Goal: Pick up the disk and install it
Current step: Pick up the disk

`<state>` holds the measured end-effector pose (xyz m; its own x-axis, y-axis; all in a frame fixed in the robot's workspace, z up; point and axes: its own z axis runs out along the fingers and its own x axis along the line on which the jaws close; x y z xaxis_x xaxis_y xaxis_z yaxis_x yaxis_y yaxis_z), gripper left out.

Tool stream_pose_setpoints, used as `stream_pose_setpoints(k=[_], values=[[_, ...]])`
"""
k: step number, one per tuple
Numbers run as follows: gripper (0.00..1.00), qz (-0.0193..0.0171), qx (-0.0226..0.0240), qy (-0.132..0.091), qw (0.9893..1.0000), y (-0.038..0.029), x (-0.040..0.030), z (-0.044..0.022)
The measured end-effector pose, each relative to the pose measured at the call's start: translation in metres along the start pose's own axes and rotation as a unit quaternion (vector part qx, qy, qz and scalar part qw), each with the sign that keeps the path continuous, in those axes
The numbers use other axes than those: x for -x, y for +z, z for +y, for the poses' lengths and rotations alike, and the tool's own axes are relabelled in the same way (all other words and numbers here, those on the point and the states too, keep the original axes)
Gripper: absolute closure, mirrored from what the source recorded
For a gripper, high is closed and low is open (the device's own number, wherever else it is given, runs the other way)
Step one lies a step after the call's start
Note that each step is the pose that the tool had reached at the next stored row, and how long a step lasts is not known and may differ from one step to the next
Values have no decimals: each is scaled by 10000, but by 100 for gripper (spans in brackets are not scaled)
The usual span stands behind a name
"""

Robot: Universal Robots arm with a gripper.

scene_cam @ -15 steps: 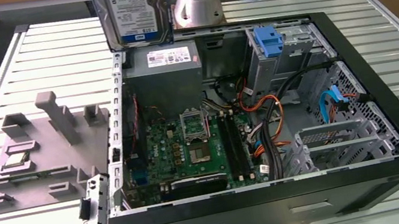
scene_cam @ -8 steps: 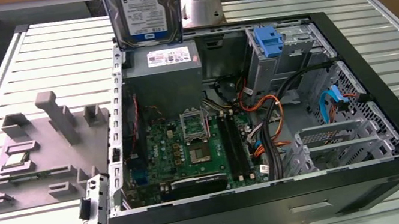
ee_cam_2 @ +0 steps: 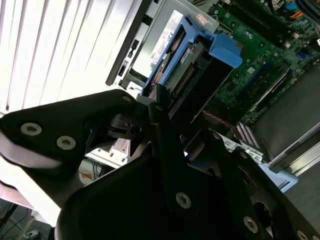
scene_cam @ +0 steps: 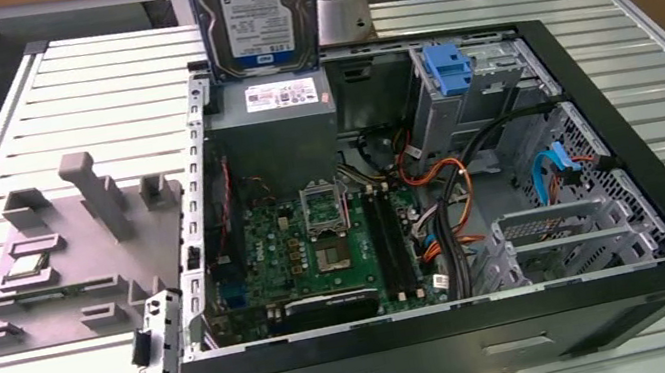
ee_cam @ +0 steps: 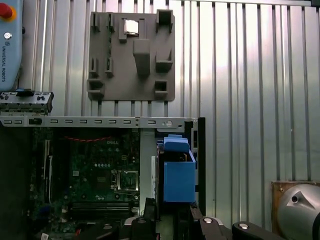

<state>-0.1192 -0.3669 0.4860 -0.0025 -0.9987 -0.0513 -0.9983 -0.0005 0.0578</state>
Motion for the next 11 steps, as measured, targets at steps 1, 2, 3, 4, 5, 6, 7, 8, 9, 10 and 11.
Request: stream_pose_setpoints(k=[1,2,3,4,5,6,7,8,9,10,11], values=[[65,0,0,0,10000,0,0,-15],[65,0,0,0,10000,0,0,-30],[65,0,0,0,10000,0,0,-45],[65,0,0,0,10000,0,0,-59],[65,0,0,0,10000,0,0,-71],[65,0,0,0,10000,1,0,-82],[65,0,0,0,10000,1,0,-91],[65,0,0,0,10000,1,-1,-97],[65,-1,0,0,10000,2,-2,-102],[65,0,0,0,10000,2,-3,-105],[65,0,0,0,10000,3,-6,-108]])
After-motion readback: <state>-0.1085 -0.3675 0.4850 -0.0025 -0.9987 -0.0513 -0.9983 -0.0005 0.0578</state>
